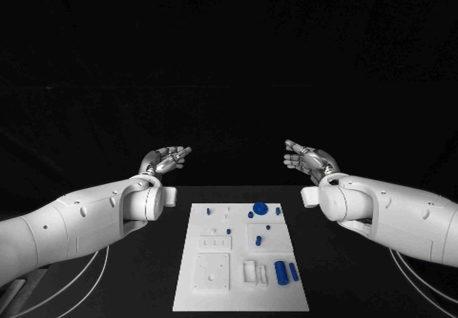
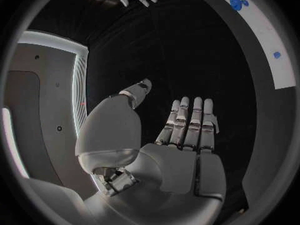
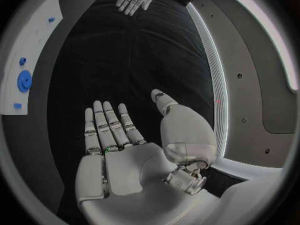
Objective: Assemble the parts on the task board
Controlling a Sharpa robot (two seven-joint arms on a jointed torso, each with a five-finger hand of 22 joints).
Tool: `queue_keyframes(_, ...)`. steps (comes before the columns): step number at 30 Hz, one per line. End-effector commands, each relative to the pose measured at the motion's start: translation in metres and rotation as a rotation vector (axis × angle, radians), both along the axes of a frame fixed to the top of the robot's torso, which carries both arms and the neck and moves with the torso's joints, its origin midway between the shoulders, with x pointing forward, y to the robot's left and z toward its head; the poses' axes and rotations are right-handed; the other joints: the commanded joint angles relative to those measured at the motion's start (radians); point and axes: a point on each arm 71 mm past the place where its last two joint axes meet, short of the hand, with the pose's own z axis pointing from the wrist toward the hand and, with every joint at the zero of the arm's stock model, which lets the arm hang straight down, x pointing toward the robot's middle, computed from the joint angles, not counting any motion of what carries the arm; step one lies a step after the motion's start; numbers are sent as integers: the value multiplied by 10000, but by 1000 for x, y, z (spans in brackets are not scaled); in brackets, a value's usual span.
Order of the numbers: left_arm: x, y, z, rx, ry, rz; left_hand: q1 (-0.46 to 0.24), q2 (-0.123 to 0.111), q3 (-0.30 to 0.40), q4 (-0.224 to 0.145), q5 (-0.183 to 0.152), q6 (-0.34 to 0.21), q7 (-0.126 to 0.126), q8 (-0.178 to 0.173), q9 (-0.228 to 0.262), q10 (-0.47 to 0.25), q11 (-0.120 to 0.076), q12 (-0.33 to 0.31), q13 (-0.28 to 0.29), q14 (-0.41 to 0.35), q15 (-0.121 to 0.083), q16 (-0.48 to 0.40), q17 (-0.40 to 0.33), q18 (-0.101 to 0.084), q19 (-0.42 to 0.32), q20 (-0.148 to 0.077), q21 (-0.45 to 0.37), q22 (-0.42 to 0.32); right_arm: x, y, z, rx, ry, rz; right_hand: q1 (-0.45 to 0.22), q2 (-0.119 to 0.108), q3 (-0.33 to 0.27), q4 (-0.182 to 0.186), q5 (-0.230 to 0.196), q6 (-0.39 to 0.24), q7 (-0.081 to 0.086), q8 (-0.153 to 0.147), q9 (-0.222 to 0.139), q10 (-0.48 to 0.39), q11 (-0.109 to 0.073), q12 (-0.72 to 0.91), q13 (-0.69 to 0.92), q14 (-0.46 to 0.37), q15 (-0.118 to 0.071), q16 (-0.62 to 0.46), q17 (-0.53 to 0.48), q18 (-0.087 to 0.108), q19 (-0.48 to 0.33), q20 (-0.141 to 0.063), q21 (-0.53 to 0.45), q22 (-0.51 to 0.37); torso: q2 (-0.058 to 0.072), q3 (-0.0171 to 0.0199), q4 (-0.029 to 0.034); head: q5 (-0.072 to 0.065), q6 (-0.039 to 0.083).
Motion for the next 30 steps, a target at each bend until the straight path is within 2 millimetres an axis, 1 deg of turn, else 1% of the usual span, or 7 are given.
queue_keyframes(1, 9, -2, 0, -473, 812, -920, 265, -31, 107, 24, 57, 142, 17, 94, 82, 174, 28, 60, 22, 151, 25, 86, 104, -77, 110, 9, 82, 360, 7, 5, -1, 99, 1182, 1845, 1445, 32, 612, -840, -492, 550, 709, 281, 106, 738, 48, 120, 45, 610, 26, 336, 133, 400, 632, 75, 97, 343, 0, 0, -1, -1, 1)
queue_keyframes(10, 18, 5, 6, -364, 888, -944, 385, 187, -87, -5, 63, 349, 193, 175, 145, 430, 133, 126, 51, 308, 30, 214, 168, -77, 168, -53, 219, 352, 21, -6, 8, -190, 1623, 2326, 2040, -451, 2143, -2062, -766, 1708, 478, 631, 121, 1827, -115, 301, 71, 1587, -115, 762, 118, 784, 1525, 160, 126, 139, 0, 0, -1, -1, 1)
queue_keyframes(11, 18, 7, 7, -450, 722, -1153, 407, 233, -136, -21, 65, 404, 217, 189, 155, 487, 155, 135, 54, 373, 38, 252, 181, -77, 218, -81, 258, 349, 29, -13, 12, -3865, 217, 2663, 2004, -466, 2305, -2219, -769, 1850, 469, 652, 109, 1983, -153, 313, 68, 1725, -156, 815, 115, 847, 1658, 173, 126, 106, -21, -36, 4, -41, -141)
queue_keyframes(16, 18, 8, 8, -477, 657, -1311, 484, 428, -329, -104, 68, 670, 270, 237, 180, 759, 225, 175, 65, 566, 50, 344, 195, -77, 373, -176, 358, 335, 31, -11, 16, -5147, -605, 2589, 1928, -577, 2793, -2622, -757, 2397, 402, 756, 94, 2633, -371, 405, 92, 2369, -369, 1087, 173, 1123, 2286, 200, 238, 62, -16, -34, -8, -22, -125)
queue_keyframes(22, 12, 5, 9, -413, 498, -1542, 998, 1011, -496, -854, 297, 1641, 595, 423, 206, 2018, 385, 582, 200, 2331, -15, 1153, 398, 352, 1745, -461, 923, 318, 32, 0, 18, -7499, -1722, 3269, 2203, -743, 3452, -2674, -464, 3270, 254, 970, 171, 3709, -768, 650, 245, 3502, -886, 1625, 520, 1565, 3405, 200, 670, 165, -16, -31, -12, 21, -116)
queue_keyframes(26, 5, 6, 11, -486, 434, -1655, 1232, 1232, -510, -1426, 461, 2189, 703, 466, 168, 2928, 373, 894, 305, 3606, -449, 1835, 677, 505, 2440, -716, 1396, 360, 32, 12, 18, -8728, -2238, 3716, 2284, -765, 3829, -2678, -972, 3526, 166, 930, 184, 4040, -870, 576, 280, 4003, -1146, 1845, 820, 1774, 3966, 224, 815, 93, 7, -22, -47, 79, -84)
queue_keyframes(30, -3, 7, 12, -549, 391, -1861, 1151, 1413, -446, -1982, 596, 2515, 643, 327, 53, 3445, 238, 936, 312, 3828, -583, 2007, 761, 381, 2614, -929, 1669, 334, 32, 22, 17, -9664, -2950, 3841, 2396, -912, 3946, -2689, -777, 3653, 143, 867, 178, 4356, -976, 527, 324, 5136, -1736, 2443, 1353, 1774, 5320, -198, 1384, 147, 56, -14, -49, 37, -48)
